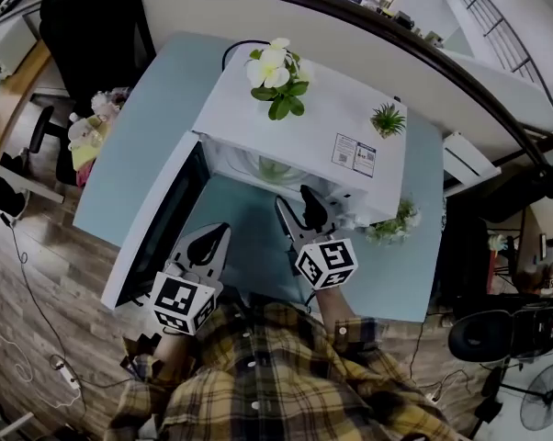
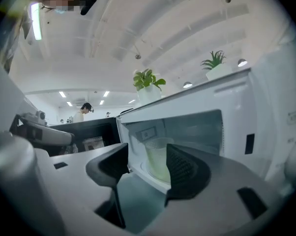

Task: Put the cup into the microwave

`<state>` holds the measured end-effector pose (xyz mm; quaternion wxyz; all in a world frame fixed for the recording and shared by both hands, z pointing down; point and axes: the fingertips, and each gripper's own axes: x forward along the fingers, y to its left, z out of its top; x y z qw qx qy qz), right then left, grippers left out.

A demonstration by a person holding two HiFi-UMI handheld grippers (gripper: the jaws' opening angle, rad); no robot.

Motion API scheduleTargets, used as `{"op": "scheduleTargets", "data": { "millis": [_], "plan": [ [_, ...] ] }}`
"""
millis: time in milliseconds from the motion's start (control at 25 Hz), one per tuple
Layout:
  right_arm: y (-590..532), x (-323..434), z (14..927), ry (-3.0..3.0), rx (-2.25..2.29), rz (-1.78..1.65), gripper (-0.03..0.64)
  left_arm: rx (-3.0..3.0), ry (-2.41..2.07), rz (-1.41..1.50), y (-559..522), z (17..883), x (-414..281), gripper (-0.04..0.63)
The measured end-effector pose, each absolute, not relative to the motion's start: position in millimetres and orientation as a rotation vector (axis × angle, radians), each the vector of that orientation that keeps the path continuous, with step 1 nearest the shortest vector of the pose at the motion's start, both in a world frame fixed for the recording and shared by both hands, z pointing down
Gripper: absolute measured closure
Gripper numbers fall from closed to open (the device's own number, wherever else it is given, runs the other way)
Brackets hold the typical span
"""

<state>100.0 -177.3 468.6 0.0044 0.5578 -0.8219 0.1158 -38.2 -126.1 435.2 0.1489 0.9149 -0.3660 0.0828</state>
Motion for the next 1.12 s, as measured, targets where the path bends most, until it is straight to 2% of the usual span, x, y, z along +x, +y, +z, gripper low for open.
{"op": "scheduleTargets", "data": {
  "millis": [160, 320, 720, 1120],
  "plan": [
    [-158, 100, 447, -2.624, 1.663, 0.364, 0.372, 2.662, -1.026, 0.212, -127, 422, -28, 0.604],
    [-137, 104, 426, -2.672, 1.595, 0.353, 0.455, 2.696, -0.982, 0.19, -128, 411, -14, 0.604],
    [-100, 134, 391, -2.642, 1.61, 0.267, 0.559, 2.768, -0.842, 0.158, -125, 391, 24, 0.604],
    [-86, 178, 398, -2.554, 1.783, 0.331, 0.602, 2.801, -0.751, 0.18, -123, 390, 51, 0.604]
  ]
}}
